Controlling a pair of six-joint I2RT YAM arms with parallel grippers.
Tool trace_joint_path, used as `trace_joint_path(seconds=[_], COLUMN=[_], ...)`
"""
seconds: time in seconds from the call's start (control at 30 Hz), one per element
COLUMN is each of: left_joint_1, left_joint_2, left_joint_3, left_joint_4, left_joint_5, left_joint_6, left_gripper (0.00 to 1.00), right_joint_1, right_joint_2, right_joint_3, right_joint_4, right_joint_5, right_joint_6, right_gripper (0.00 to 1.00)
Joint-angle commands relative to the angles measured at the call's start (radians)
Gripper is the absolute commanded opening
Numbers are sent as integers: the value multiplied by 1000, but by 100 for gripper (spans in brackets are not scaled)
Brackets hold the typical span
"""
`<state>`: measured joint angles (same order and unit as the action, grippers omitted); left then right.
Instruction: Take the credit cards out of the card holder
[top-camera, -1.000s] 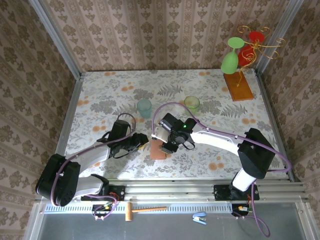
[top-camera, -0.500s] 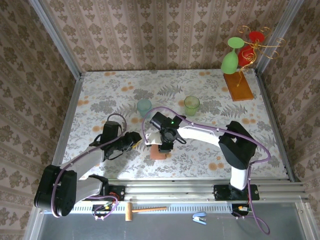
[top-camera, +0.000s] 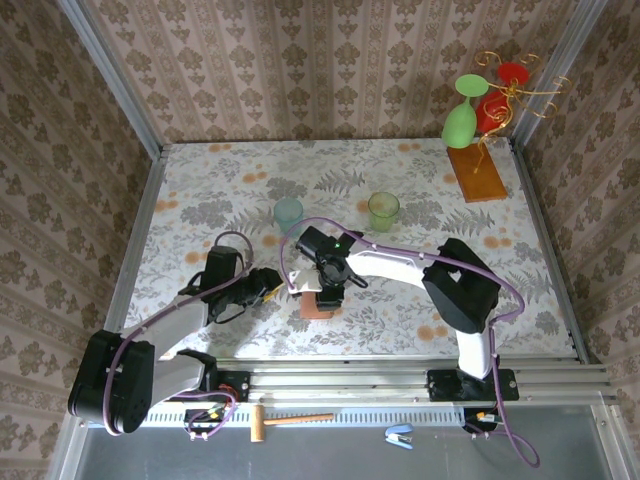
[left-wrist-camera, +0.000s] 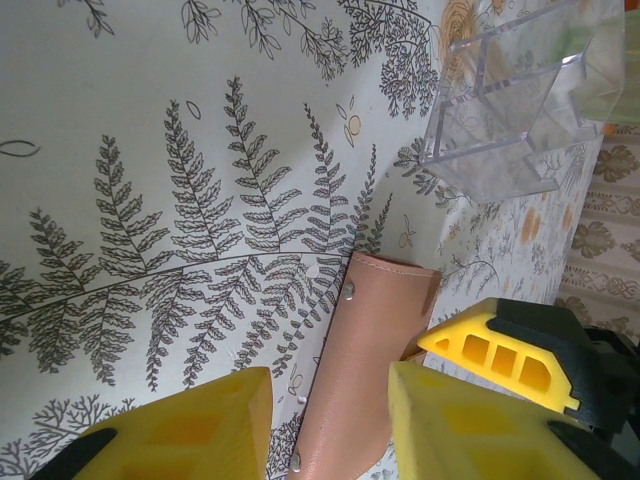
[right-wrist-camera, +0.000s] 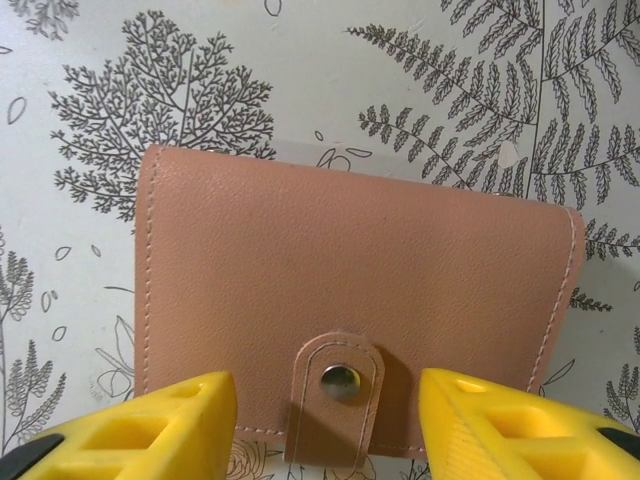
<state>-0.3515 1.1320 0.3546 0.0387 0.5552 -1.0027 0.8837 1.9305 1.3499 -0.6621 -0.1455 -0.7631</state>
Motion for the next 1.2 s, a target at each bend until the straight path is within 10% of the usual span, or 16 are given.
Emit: trace_joint_path(seconds=[0.0, 1.17], left_joint_1=[6, -213], left_joint_2=[4, 211], left_joint_3=[-5, 48], left_joint_4=[10, 235], left_joint_5=[24, -9], left_joint_6=[-3, -129], left_gripper=[36, 35], right_joint_1=[1, 14], right_joint_2=[28, -132], right_joint_3=[29, -202], right_joint_4=[-19, 309], right_joint_5=[15, 21], right_joint_6=[12, 130], right_gripper=[51, 8])
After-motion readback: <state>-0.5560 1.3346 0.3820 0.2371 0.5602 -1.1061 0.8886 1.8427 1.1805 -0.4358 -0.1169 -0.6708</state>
